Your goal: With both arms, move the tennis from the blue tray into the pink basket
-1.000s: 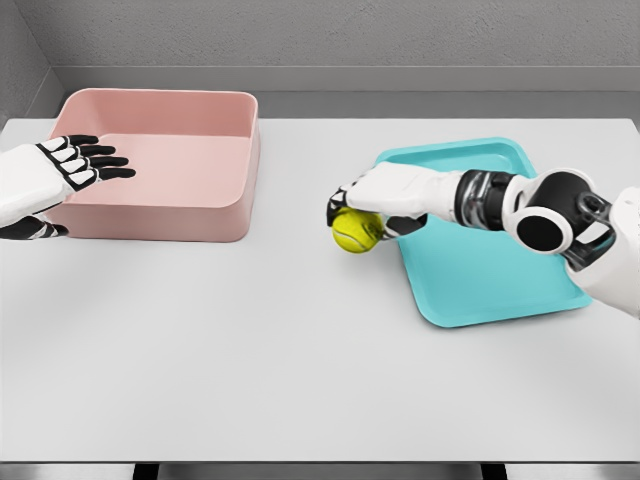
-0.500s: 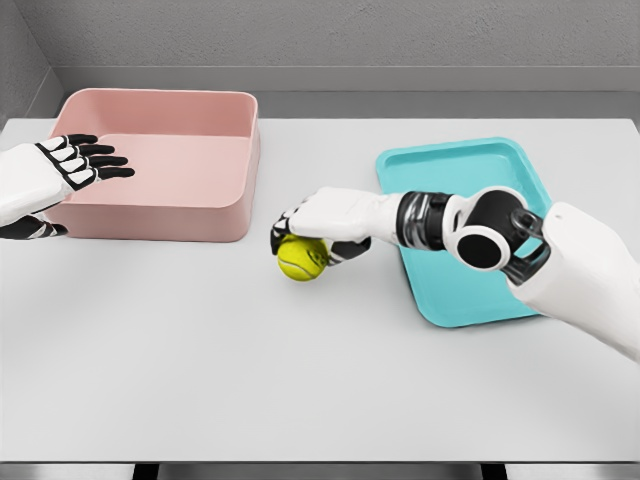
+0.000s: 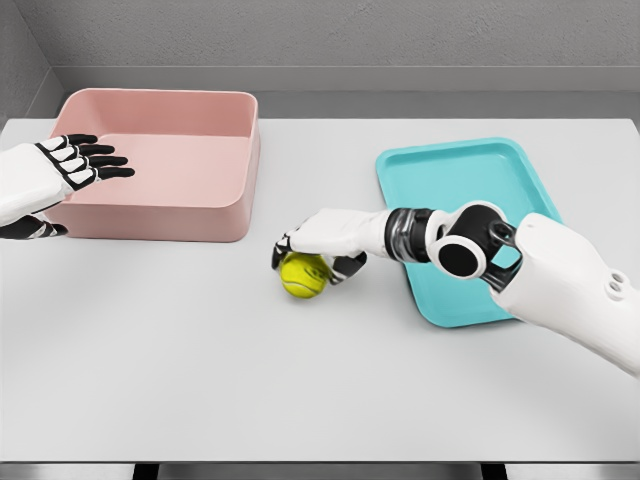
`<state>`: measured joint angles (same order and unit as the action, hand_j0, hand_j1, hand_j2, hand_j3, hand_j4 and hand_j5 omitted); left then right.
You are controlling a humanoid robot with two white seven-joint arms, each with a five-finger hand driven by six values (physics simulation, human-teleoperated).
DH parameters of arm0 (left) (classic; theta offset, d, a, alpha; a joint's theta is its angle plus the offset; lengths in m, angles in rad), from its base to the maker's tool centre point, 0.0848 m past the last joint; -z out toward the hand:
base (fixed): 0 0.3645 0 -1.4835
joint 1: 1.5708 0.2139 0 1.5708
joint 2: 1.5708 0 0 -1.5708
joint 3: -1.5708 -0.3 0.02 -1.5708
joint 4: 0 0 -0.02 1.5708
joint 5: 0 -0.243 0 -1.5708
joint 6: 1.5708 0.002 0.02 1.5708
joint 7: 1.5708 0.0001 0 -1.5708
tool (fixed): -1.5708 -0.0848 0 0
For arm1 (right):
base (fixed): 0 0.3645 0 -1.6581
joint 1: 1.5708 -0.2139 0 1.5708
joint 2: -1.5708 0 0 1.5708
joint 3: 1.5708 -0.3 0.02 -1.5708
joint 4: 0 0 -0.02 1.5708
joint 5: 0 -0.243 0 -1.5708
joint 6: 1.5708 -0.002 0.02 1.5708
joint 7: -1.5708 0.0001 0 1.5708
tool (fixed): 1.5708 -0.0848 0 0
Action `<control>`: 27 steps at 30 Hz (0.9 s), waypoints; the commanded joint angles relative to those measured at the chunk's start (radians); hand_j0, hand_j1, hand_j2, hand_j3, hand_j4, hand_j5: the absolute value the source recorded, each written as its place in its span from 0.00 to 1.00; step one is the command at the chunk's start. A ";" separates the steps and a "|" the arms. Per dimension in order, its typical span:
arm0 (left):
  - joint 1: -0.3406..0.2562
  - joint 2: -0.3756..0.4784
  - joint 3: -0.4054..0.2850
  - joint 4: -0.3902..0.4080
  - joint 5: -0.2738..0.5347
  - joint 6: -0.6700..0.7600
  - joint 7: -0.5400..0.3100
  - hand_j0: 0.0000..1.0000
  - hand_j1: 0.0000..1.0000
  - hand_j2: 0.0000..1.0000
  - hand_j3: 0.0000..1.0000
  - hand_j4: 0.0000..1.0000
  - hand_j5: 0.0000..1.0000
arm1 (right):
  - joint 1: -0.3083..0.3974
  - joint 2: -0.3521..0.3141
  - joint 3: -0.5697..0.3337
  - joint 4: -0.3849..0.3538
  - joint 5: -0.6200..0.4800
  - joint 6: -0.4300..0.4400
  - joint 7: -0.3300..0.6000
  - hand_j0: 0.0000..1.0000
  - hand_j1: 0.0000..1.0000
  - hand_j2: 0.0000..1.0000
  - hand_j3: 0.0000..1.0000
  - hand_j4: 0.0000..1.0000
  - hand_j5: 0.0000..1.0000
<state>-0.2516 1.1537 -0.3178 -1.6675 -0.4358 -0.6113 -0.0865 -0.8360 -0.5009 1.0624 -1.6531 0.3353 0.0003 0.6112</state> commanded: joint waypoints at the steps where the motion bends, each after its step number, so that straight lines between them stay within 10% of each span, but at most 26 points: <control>1: 0.000 0.001 0.000 0.000 0.006 0.000 0.001 1.00 1.00 1.00 1.00 1.00 1.00 | 0.000 0.001 0.002 0.003 -0.002 0.007 0.000 1.00 1.00 1.00 1.00 1.00 1.00; 7: 0.000 0.001 0.000 0.000 0.006 0.000 0.001 1.00 1.00 1.00 1.00 1.00 1.00 | -0.020 -0.019 -0.053 -0.010 0.001 0.006 0.000 1.00 1.00 1.00 1.00 1.00 1.00; 13: 0.000 0.001 0.000 -0.005 0.009 0.000 0.001 1.00 1.00 1.00 1.00 1.00 1.00 | -0.006 -0.195 -0.248 -0.100 -0.005 -0.039 0.000 1.00 1.00 1.00 1.00 1.00 1.00; 18: 0.000 -0.019 -0.009 -0.020 -0.014 0.000 -0.001 1.00 1.00 1.00 1.00 1.00 1.00 | 0.163 -0.344 -0.489 -0.091 -0.005 -0.069 0.000 1.00 1.00 1.00 1.00 1.00 1.00; 27: -0.002 -0.134 -0.014 -0.083 -0.149 0.000 -0.035 1.00 1.00 1.00 1.00 1.00 1.00 | 0.390 -0.383 -0.736 -0.083 -0.001 -0.170 0.000 1.00 1.00 1.00 1.00 1.00 1.00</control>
<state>-0.2546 1.0538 -0.3301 -1.7403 -0.5573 -0.6114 -0.1095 -0.4357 -0.8730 0.3911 -1.7373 0.3354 -0.1287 0.6115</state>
